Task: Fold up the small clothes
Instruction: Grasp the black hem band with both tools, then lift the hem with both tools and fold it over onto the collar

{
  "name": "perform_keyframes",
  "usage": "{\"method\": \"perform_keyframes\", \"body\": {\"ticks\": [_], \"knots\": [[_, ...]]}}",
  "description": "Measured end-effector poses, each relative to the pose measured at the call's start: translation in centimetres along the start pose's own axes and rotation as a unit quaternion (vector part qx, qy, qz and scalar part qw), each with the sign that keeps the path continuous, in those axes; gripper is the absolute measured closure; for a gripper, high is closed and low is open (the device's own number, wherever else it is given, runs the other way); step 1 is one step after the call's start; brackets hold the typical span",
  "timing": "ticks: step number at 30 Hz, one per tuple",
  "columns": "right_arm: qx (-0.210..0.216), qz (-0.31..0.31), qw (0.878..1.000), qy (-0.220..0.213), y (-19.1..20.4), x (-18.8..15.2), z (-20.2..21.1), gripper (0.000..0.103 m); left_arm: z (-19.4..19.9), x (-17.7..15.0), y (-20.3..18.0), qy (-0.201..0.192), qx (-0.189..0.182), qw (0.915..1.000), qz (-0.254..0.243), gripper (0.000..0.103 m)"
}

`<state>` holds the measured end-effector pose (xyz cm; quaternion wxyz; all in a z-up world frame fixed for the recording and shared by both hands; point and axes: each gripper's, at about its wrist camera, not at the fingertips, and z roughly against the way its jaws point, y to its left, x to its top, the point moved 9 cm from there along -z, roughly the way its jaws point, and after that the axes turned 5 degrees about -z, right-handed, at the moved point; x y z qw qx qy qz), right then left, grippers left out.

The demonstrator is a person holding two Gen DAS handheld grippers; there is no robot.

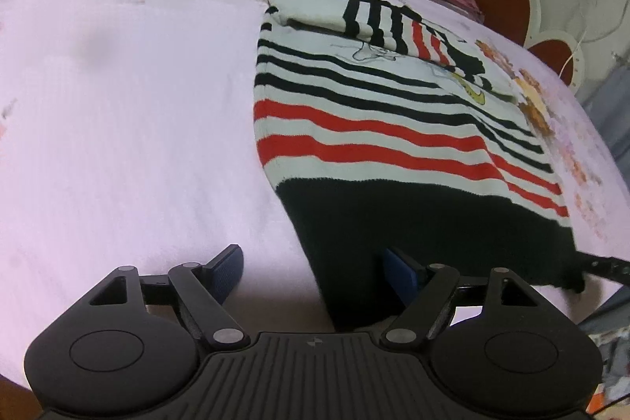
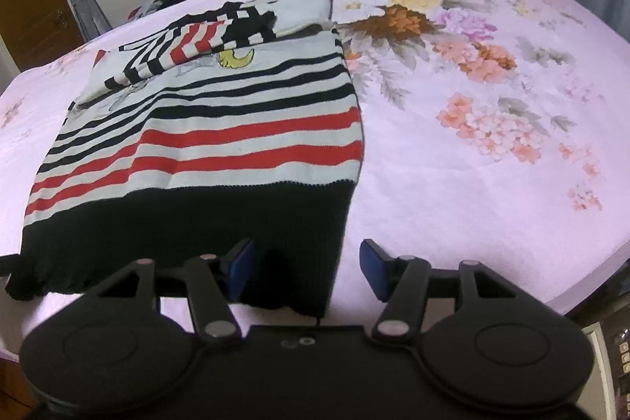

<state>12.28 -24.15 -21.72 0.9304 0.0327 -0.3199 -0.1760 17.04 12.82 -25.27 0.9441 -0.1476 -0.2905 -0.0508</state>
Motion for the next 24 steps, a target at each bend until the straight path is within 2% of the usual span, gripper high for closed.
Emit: {"method": "perform_keyframes", "body": {"ticks": [4,7,8,9,11,12,17,24], "knots": [[0.009,-0.019,1.0,0.019,-0.1,-0.4,-1.1,0.045,-0.9,0.1,-0.9,0.009,-0.016,0.9998,-0.004,0.026],[0.009,-0.011,1.0,0.026,0.4,-0.6,-1.4,0.053,-1.3,0.2,-1.6,0.013,-0.028,0.9995,0.004,0.027],[0.01,-0.013,0.999,0.028,0.4,-0.6,-1.5,0.06,-1.3,0.2,-1.7,0.014,-0.031,0.9994,0.009,0.029],[0.012,-0.018,0.999,0.03,0.3,-0.6,-1.5,0.065,-1.5,0.3,-2.0,0.016,-0.039,0.9991,0.012,0.052],[0.015,-0.028,0.999,0.034,0.1,-0.4,-1.6,0.08,-1.9,0.3,-2.4,0.03,-0.052,0.9981,0.014,0.084],[0.029,-0.038,0.998,0.041,0.2,-0.3,-1.7,0.09,-2.2,0.4,-2.7,0.032,-0.056,0.9978,0.017,0.087],[0.052,-0.042,0.997,0.05,0.6,0.6,-1.3,0.093,-1.8,2.1,-3.9,0.012,-0.069,0.9976,-0.003,0.091],[0.085,-0.046,0.995,-0.004,1.7,5.7,1.0,0.093,0.8,8.2,-5.0,-0.062,-0.08,0.9944,-0.03,0.091]]}}
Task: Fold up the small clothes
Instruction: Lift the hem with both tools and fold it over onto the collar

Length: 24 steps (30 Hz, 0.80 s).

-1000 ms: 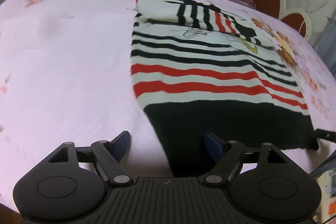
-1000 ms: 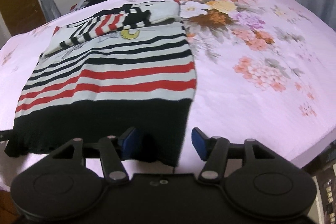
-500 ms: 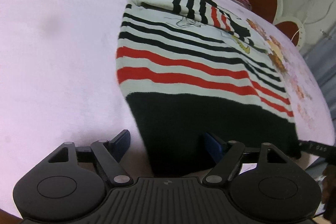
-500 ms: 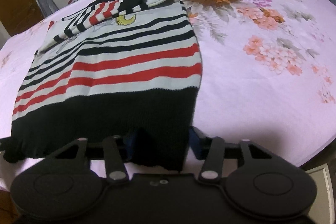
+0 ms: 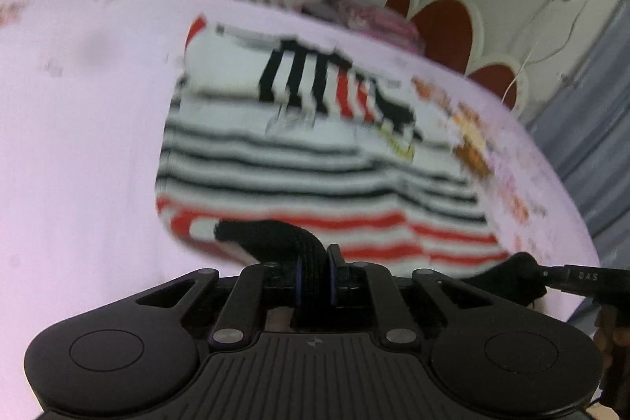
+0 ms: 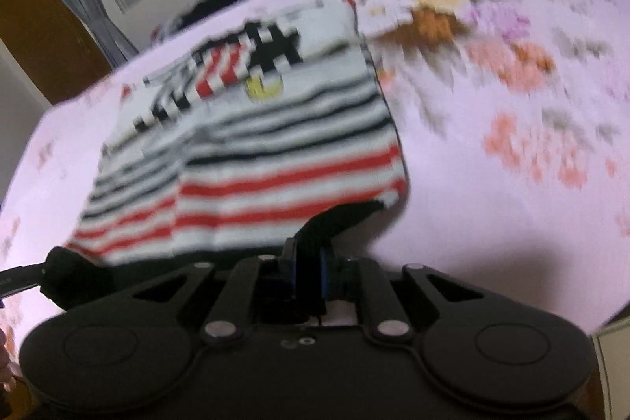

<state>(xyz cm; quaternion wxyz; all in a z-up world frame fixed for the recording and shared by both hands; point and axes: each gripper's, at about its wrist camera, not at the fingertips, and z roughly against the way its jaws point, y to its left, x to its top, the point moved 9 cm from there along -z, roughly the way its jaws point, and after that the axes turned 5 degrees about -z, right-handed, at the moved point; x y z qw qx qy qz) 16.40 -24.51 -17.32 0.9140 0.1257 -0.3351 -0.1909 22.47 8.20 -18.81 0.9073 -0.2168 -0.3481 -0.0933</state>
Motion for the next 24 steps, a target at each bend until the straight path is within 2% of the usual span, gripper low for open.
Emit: {"method": "perform_keyframes", "body": {"ticks": [5,10,17,24], "knots": [[0.02,0.008,0.999,-0.042,1.5,4.4,0.5,0.093,0.0,4.7,0.4,-0.039,-0.002,0.9992,0.003,0.091],[0.033,0.015,0.997,-0.071,3.2,9.1,-0.7,0.093,-1.5,8.8,0.9,-0.072,0.006,0.9974,-0.001,0.092],[0.045,0.014,0.994,-0.095,4.6,15.8,-4.5,0.093,-5.3,14.9,2.0,-0.098,0.015,0.9951,0.004,0.092],[0.05,0.007,0.994,-0.097,5.3,21.2,-9.7,0.093,-10.6,19.9,3.0,-0.102,0.033,0.9943,0.006,0.092]]}}
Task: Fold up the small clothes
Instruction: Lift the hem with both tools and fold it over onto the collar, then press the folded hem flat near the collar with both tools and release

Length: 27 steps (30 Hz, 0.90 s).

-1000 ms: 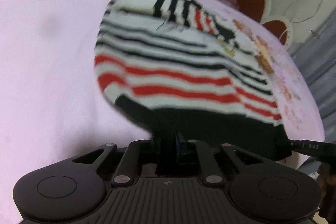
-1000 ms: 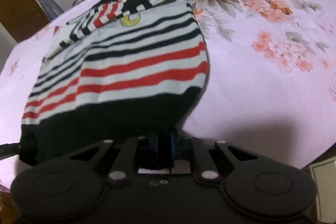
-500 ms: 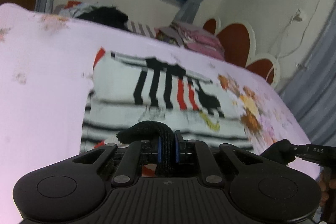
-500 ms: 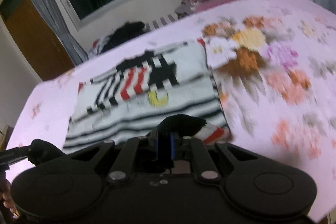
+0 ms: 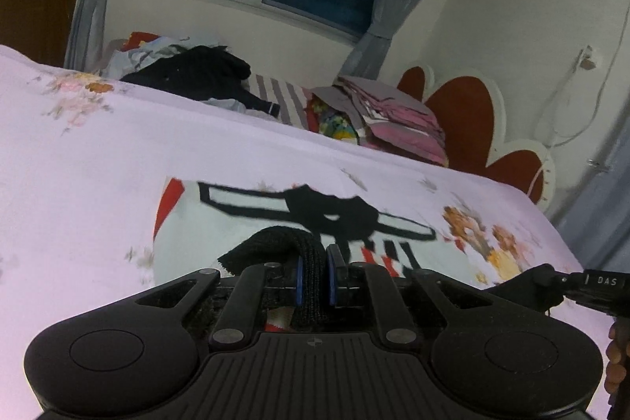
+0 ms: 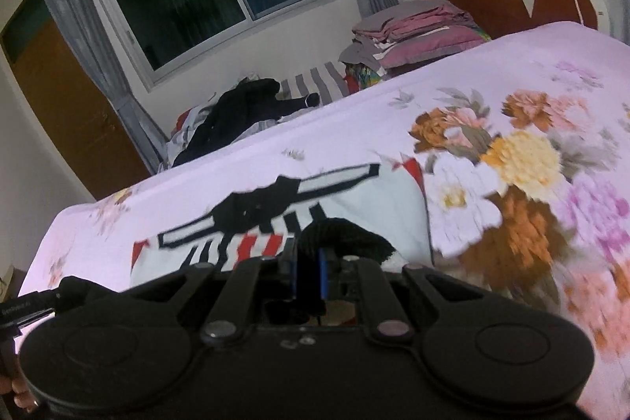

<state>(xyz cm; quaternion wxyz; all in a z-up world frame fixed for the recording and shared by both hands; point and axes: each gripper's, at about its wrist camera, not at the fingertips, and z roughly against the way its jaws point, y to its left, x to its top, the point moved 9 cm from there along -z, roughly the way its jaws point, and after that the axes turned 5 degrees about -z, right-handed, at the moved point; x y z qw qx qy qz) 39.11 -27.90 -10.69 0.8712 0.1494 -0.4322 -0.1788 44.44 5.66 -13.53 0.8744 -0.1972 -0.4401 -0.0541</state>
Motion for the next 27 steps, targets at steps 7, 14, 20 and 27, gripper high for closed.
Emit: {"method": "perform_keyframes", "body": {"ticks": [7,14,20,27], "knots": [[-0.006,-0.013,1.0,0.014,-0.9,2.7,-5.8,0.093,-5.5,1.9,1.8,0.013,0.021,0.9992,0.03,0.092],[-0.015,-0.056,0.997,0.06,-2.9,3.1,-12.1,0.093,-11.2,1.7,3.8,0.055,0.047,0.9954,0.063,0.092],[-0.018,-0.079,0.993,0.08,-3.8,3.5,-15.6,0.093,-14.3,1.7,4.3,0.078,0.071,0.9934,0.044,0.092],[-0.026,-0.099,0.99,0.098,-5.3,3.6,-18.3,0.085,-16.2,1.9,4.5,0.097,0.083,0.9911,0.037,0.088]]}}
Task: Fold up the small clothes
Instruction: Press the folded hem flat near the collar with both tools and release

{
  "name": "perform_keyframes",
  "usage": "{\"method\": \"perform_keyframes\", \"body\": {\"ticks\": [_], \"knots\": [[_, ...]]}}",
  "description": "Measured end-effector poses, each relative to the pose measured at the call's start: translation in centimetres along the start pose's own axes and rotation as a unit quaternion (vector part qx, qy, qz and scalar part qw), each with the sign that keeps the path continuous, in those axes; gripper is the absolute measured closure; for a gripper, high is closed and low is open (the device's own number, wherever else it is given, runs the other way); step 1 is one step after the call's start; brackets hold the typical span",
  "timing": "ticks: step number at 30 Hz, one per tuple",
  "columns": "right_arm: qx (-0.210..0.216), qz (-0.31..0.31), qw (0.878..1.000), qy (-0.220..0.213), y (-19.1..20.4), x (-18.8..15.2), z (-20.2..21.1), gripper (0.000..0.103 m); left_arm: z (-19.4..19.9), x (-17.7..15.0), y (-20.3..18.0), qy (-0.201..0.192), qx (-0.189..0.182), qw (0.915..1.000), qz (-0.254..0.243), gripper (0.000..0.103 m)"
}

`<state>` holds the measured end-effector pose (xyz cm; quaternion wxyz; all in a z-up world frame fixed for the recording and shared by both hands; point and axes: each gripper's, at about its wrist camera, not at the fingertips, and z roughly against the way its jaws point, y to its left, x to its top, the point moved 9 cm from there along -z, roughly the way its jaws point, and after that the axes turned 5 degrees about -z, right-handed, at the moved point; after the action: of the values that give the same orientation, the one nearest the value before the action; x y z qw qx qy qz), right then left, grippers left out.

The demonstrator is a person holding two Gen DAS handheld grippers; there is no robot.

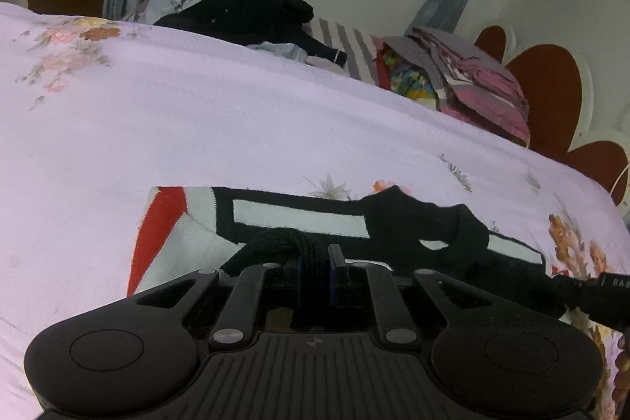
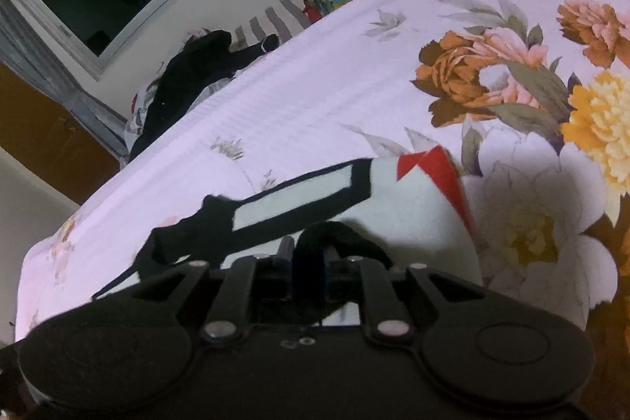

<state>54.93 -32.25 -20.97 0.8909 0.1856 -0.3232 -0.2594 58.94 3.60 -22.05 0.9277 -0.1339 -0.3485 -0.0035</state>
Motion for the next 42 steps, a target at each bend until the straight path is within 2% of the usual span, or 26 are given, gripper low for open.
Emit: {"method": "perform_keyframes", "body": {"ticks": [2,4,5,8,10,15,19,21,22,23,24,26,29,31,34,37,41,42], "knots": [[0.004,-0.001,1.0,-0.006,0.0,0.4,0.0,0.082,-0.1,0.2,0.2,0.004,-0.004,0.9999,0.014,0.086],[-0.005,0.012,1.0,-0.025,-0.1,1.2,0.3,0.072,0.1,0.5,0.6,0.0,-0.015,0.9992,0.036,0.08],[-0.008,0.013,0.999,-0.032,-0.2,1.7,0.5,0.061,0.2,0.7,0.8,-0.004,-0.016,0.9989,0.043,0.074],[-0.01,0.034,0.998,-0.049,0.1,2.8,1.1,0.061,1.2,1.9,1.1,-0.041,0.012,0.9989,0.02,0.03],[-0.008,0.051,0.997,-0.058,0.3,3.2,1.4,0.061,1.8,2.5,1.0,-0.06,0.018,0.998,-0.009,0.029],[-0.007,0.096,0.995,-0.024,0.6,2.1,0.1,0.06,0.6,1.5,0.3,-0.025,0.004,0.9988,-0.043,0.029],[-0.016,0.111,0.994,-0.005,0.5,1.0,-1.4,0.06,-1.0,0.6,0.1,-0.005,0.013,0.9982,-0.059,0.029],[-0.02,0.116,0.993,-0.003,0.5,0.8,-1.8,0.061,-1.6,0.5,0.3,-0.004,0.02,0.9981,-0.059,0.03],[-0.023,0.12,0.993,-0.003,0.5,0.7,-1.9,0.063,-1.8,0.3,0.3,-0.003,0.02,0.998,-0.06,0.035],[-0.025,0.126,0.992,-0.004,0.6,0.6,-1.9,0.067,-2.0,0.2,0.4,-0.002,0.023,0.9978,-0.062,0.054],[-0.027,0.137,0.99,-0.004,0.8,0.5,-2.0,0.076,-2.2,0.0,0.5,0.004,0.025,0.9978,-0.062,0.066],[-0.034,0.155,0.987,0.001,1.0,0.2,-2.0,0.088,-2.4,-0.3,0.6,0.006,0.028,0.9978,-0.06,0.071],[-0.039,0.175,0.984,0.0,1.2,0.0,-2.2,0.095,-2.6,-0.4,0.6,0.001,0.05,0.9955,-0.081,0.086],[-0.041,0.191,0.981,-0.003,1.4,-0.1,-2.1,0.097,-2.6,-0.3,1.0,0.002,0.053,0.9958,-0.074,0.089],[-0.069,0.202,0.976,-0.035,0.9,0.6,-1.7,0.098,-2.8,-0.2,1.4,0.001,0.06,0.9954,-0.075,0.092],[-0.067,0.154,0.985,-0.033,-0.3,1.2,-2.0,0.098,-2.9,-0.3,1.5,-0.002,0.063,0.995,-0.077,0.092],[-0.078,0.15,0.985,-0.038,-0.5,1.3,-2.0,0.098,-2.9,-0.3,1.4,-0.003,0.07,0.9939,-0.086,0.092],[-0.075,0.142,0.986,-0.036,-0.5,1.4,-1.9,0.093,-2.9,-0.3,1.4,-0.004,0.071,0.9938,-0.085,0.092]]}}
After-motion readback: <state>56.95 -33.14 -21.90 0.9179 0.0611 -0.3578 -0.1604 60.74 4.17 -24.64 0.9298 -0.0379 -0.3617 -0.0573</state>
